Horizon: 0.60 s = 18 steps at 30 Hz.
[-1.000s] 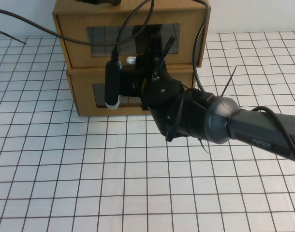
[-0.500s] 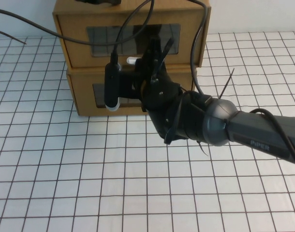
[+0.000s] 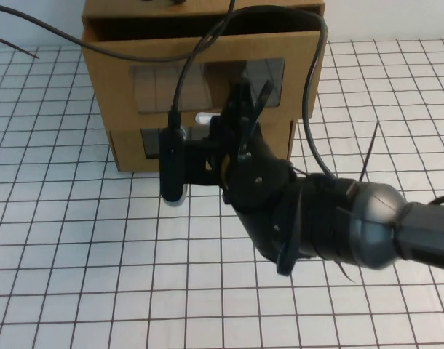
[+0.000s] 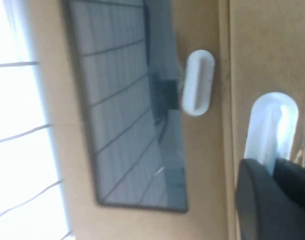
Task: Open the shoe box
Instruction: 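Pull the top drawer of the cardboard box fully open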
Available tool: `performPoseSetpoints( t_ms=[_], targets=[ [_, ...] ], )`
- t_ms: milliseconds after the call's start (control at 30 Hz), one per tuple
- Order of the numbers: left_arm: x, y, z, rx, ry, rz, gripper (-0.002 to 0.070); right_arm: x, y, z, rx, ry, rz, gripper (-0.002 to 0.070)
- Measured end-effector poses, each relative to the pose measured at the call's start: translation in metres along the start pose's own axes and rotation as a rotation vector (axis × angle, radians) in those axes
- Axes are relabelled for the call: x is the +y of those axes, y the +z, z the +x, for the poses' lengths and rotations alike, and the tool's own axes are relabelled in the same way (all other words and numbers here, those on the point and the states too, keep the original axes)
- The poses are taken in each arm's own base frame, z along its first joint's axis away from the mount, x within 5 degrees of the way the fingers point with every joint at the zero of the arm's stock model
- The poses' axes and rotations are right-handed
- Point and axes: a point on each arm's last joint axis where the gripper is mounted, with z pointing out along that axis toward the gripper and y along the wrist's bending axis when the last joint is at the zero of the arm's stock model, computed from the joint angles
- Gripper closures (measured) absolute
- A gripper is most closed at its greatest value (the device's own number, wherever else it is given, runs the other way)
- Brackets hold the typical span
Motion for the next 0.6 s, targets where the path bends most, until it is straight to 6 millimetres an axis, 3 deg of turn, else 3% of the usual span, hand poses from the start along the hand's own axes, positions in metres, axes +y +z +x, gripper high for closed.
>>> performPoseSetpoints(
  t_ms=[400, 600],
  targets=[
    [0.0, 0.0, 0.0, 0.0, 0.0, 0.0, 0.0677, 0.043, -0.086, 0.001, -0.028, 0.049, -0.047, 0.0665],
    [0.0, 0.0, 0.0, 0.0, -0.004, 0.0, 0.0677, 0.066, -0.115, -0.004, -0.028, 0.05, -0.063, 0.0665]
  ],
)
